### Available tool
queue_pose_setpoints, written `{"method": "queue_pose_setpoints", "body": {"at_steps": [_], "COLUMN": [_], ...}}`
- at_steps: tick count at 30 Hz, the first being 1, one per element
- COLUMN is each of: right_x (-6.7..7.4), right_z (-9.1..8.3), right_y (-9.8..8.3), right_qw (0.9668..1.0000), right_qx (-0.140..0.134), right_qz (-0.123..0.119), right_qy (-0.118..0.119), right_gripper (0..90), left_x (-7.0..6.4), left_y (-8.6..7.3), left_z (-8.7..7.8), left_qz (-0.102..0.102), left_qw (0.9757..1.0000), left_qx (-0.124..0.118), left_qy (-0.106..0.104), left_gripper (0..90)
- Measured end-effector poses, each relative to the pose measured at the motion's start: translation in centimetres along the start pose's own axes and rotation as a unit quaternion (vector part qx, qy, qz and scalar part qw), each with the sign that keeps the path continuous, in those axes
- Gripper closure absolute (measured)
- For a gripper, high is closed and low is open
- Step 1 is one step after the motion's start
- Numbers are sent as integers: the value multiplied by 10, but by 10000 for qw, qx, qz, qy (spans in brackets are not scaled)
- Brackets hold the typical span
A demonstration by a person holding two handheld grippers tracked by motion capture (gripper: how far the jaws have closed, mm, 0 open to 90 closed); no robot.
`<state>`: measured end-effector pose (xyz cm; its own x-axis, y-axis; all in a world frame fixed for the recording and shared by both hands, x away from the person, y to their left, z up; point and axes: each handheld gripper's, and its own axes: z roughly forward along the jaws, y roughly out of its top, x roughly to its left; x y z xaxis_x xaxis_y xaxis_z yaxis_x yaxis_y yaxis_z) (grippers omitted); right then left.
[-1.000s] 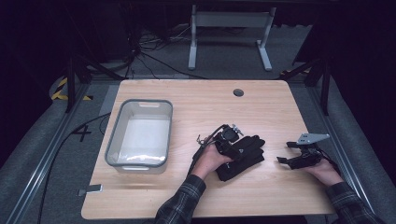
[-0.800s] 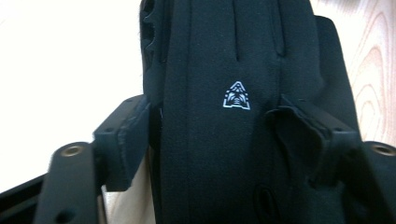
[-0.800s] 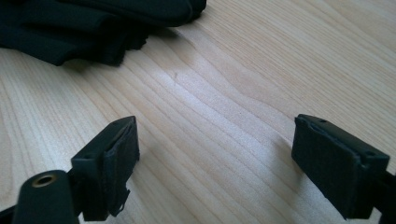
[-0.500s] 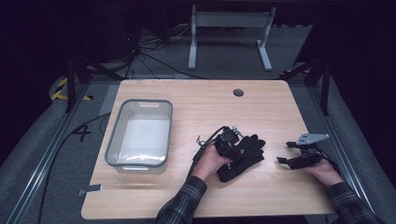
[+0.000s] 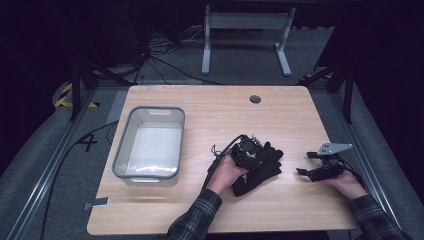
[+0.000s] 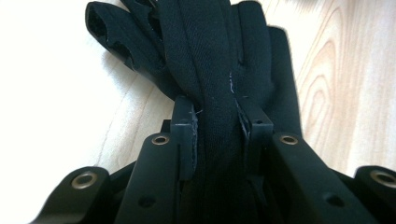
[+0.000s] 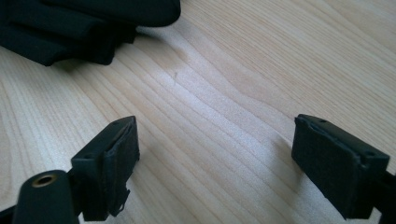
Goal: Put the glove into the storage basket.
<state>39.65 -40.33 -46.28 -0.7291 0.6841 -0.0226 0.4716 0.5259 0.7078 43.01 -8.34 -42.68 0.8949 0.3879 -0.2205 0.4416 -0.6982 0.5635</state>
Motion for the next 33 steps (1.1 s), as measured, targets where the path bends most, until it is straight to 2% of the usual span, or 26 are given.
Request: {"method": "queue_pose_setpoints", "body": {"at_steps": [6,17,21,26,33], "right_x": [0,0,0,0,0], "right_z": [0,0,0,0,0], "right_y": [0,0,0,0,0], "right_qw": [10000,10000,10000,10000,10000], "right_qx": [0,4,9,26,28], "right_qz": [-1,-11,-18,-29,-28], "right_qy": [1,1,3,6,6], "right_gripper": [160,156,154,139,139], "left_x": [-4,-6,-3,2,9], "left_y": [3,3,0,-8,-22], "left_z": [-16,-66,-85,-109,-138], "left_qz": [10,-116,-168,-335,-484], "left_qw": [9999,9986,9973,9954,9919], "left_qx": [-74,-302,-365,-469,-597], "left_qy": [146,429,610,765,1011], "left_gripper": [730,729,729,729,728]}}
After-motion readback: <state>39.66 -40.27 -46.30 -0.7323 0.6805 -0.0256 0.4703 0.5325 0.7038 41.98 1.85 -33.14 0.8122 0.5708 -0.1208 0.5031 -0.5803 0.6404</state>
